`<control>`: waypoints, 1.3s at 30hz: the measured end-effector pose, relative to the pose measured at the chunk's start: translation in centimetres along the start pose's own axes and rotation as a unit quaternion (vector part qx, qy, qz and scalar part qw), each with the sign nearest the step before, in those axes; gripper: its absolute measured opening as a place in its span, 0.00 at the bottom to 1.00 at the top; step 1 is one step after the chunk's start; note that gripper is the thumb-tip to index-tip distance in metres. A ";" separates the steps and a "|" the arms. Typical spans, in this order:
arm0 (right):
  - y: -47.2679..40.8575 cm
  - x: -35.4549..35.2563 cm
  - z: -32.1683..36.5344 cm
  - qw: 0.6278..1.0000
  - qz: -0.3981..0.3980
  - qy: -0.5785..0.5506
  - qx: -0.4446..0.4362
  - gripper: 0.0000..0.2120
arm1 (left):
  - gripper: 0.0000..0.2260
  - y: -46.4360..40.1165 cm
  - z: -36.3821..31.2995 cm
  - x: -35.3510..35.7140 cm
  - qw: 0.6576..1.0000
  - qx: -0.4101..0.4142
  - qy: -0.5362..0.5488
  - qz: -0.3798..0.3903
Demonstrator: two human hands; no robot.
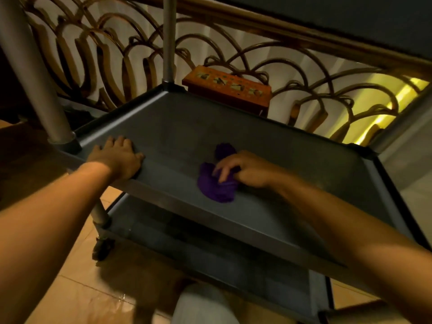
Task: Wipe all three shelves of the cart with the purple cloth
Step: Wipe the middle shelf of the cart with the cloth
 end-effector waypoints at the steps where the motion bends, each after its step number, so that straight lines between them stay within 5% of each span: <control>1: 2.0 -0.5 -1.0 1.000 0.014 -0.002 0.019 0.21 | 0.30 0.2 -0.2 -0.2 1.000 0.001 -0.003 0.000; 5: 6.7 -1.7 -1.7 0.996 0.049 -0.015 0.072 0.15 | 0.30 1.8 -1.7 -1.0 0.999 -0.016 -0.031 -0.017; 8: 4.6 -1.9 1.0 0.970 -0.119 -0.195 0.082 0.10 | 0.27 2.7 -5.8 -1.6 1.000 0.011 0.025 0.014; 10: 2.0 -0.8 2.7 0.965 -0.217 -0.128 0.076 0.10 | 0.23 3.1 -8.8 -1.4 0.991 0.039 0.111 0.061; 12: -0.4 1.7 3.2 0.973 -0.184 0.103 0.092 0.20 | 0.23 3.2 -10.3 -0.4 0.989 0.049 0.122 0.071; 14: -0.2 3.0 1.7 0.942 -0.135 0.240 0.193 0.31 | 0.25 3.2 -10.2 1.0 0.995 0.051 0.069 0.048; 16: 1.6 2.8 -0.7 0.936 -0.115 0.223 0.246 0.30 | 0.29 3.4 -9.9 2.1 0.997 0.048 0.029 0.047; 21: 7.1 1.2 -3.8 0.952 -0.077 0.226 0.194 0.22 | 0.32 3.7 -10.1 2.4 0.997 0.041 0.006 0.064; 26: 16.1 -0.9 -10.0 0.912 -0.095 0.255 0.308 0.21 | 0.31 4.0 -10.4 1.9 0.997 0.048 0.002 0.057; 29: 17.8 -1.7 -11.0 0.904 -0.098 0.241 0.340 0.20 | 0.26 5.6 -11.5 0.6 0.993 0.116 0.015 -0.033; 31: 16.5 -2.7 -10.4 0.903 -0.169 0.209 0.334 0.18 | 0.22 7.3 -13.5 0.1 0.974 0.190 0.048 -0.116; 34: 12.0 -3.4 -8.8 0.907 -0.252 0.161 0.298 0.19 | 0.20 9.4 -18.2 1.7 0.974 0.204 0.099 -0.031; 39: 6.7 0.0 -9.0 0.915 -0.142 0.257 0.278 0.23 | 0.28 10.3 -23.1 6.0 0.975 0.208 0.002 0.083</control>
Point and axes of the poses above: each hand's wrist, its own y-axis away from the middle knuckle, its own x-axis out of the palm, z = x × y, the point moved 3 cm from there along -y, towards the middle knuckle, and after that the axes turned 6 degrees about y, right-handed, at the moved point
